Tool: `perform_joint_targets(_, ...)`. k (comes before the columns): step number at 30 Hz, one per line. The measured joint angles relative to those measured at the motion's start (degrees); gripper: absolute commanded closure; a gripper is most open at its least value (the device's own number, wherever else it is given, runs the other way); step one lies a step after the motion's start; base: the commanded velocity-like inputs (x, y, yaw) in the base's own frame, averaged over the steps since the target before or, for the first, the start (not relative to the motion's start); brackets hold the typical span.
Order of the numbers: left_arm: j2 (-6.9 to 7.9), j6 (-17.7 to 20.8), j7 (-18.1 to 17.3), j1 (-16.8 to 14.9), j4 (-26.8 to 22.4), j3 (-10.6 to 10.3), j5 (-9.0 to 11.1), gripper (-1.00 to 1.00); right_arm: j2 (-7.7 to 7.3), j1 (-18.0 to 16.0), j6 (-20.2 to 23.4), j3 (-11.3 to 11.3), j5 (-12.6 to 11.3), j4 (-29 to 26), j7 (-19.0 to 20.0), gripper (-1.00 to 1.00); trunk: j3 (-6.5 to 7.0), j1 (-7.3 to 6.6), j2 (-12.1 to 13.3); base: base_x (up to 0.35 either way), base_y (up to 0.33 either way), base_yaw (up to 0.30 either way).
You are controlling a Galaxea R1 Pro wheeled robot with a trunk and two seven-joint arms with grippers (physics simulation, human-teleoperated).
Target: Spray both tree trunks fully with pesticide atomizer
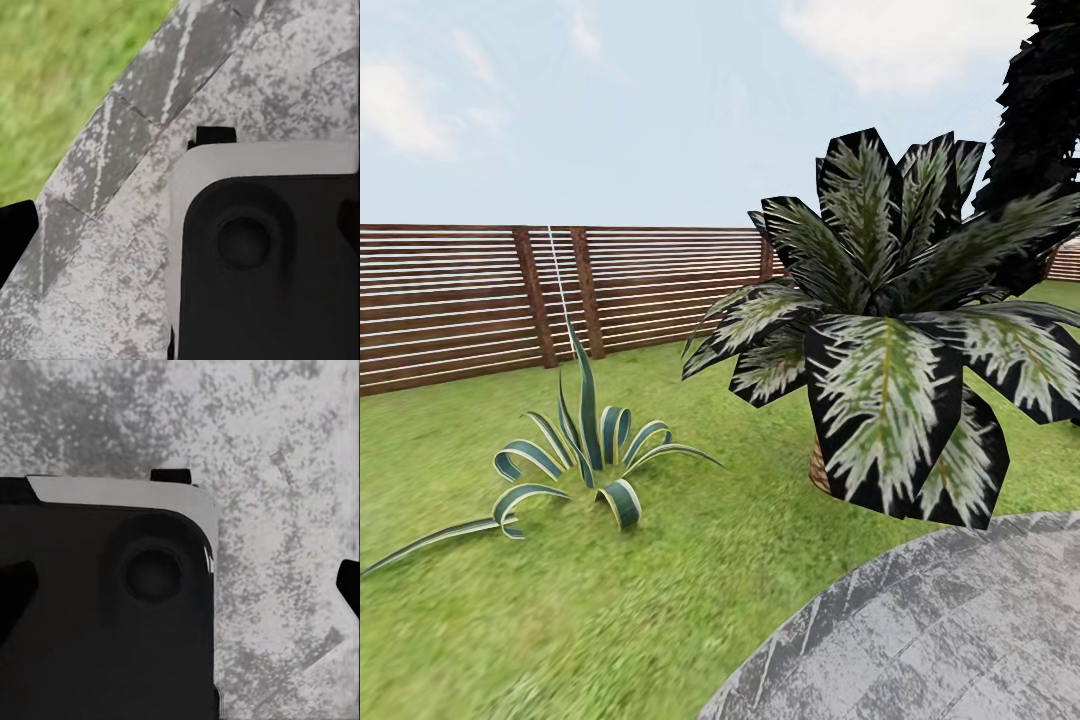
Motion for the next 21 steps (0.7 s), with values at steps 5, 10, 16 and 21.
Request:
perform_joint_targets(5,-0.36,-6.66,-0.07,-3.24,-13.86,1.52,0.10,-1.00,-2.34,-1.17,-8.16,-0.02,-0.36,-23.83,0.00,-1.00,0.01,0.00,0.00,0.000,0.000,0.000)
perform_joint_targets(10,-0.28,-6.67,-0.68,-7.43,-14.78,1.92,0.20,-1.00,-1.59,-3.13,-11.37,0.13,-0.94,-24.87,0.26,-1.00,0.00,0.00,0.00,0.000,0.000,0.000)
perform_joint_targets(16,-0.49,-6.66,-0.75,-8.56,-15.01,2.04,0.19,-1.00,-1.34,-3.67,-11.92,0.24,-1.02,-24.73,0.42,-1.00,0.03,0.00,0.00,0.000,0.000,-0.090)
perform_joint_targets(21,0.01,-6.79,-0.75,-8.32,-14.94,2.27,0.18,-1.00,-1.24,-3.71,-11.87,0.19,-1.06,-24.55,0.35,-1.00,0.17,0.00,0.00,0.000,0.000,-0.263)
